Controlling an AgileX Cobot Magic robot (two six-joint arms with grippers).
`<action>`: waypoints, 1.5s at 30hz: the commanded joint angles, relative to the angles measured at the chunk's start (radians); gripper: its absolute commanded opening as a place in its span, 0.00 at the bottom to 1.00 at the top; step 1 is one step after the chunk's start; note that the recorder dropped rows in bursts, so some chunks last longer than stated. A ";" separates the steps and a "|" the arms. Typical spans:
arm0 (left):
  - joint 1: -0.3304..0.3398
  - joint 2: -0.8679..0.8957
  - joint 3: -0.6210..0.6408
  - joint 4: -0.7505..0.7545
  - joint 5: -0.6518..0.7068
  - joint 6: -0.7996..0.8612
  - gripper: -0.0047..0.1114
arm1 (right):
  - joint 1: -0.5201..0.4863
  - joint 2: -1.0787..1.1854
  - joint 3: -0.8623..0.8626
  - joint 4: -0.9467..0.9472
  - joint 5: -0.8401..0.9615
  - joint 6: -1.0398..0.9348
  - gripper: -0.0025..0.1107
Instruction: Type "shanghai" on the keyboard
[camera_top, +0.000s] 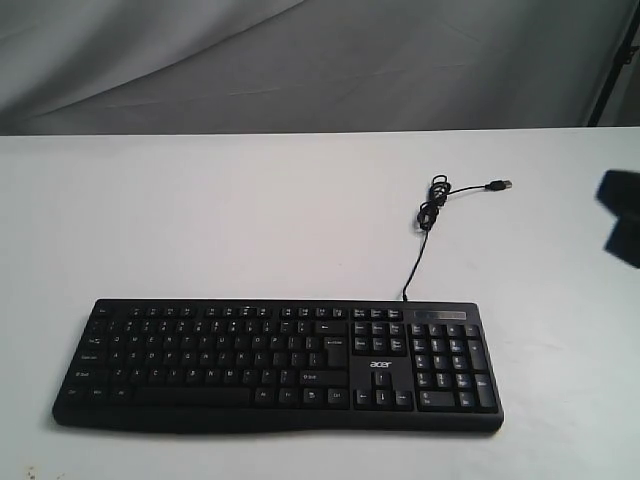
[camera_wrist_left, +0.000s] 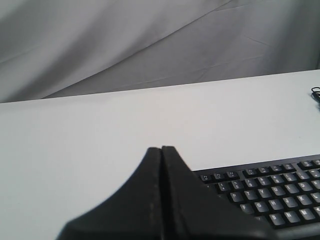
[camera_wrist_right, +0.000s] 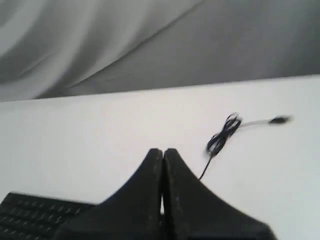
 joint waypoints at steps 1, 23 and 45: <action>-0.004 -0.003 0.004 0.001 -0.005 -0.003 0.04 | 0.247 0.187 -0.006 -0.149 -0.073 0.147 0.02; -0.004 -0.003 0.004 0.001 -0.005 -0.003 0.04 | 0.618 1.092 -0.823 -0.276 0.184 0.032 0.02; -0.004 -0.003 0.004 0.001 -0.005 -0.003 0.04 | 0.628 1.477 -1.157 0.007 0.171 -0.471 0.02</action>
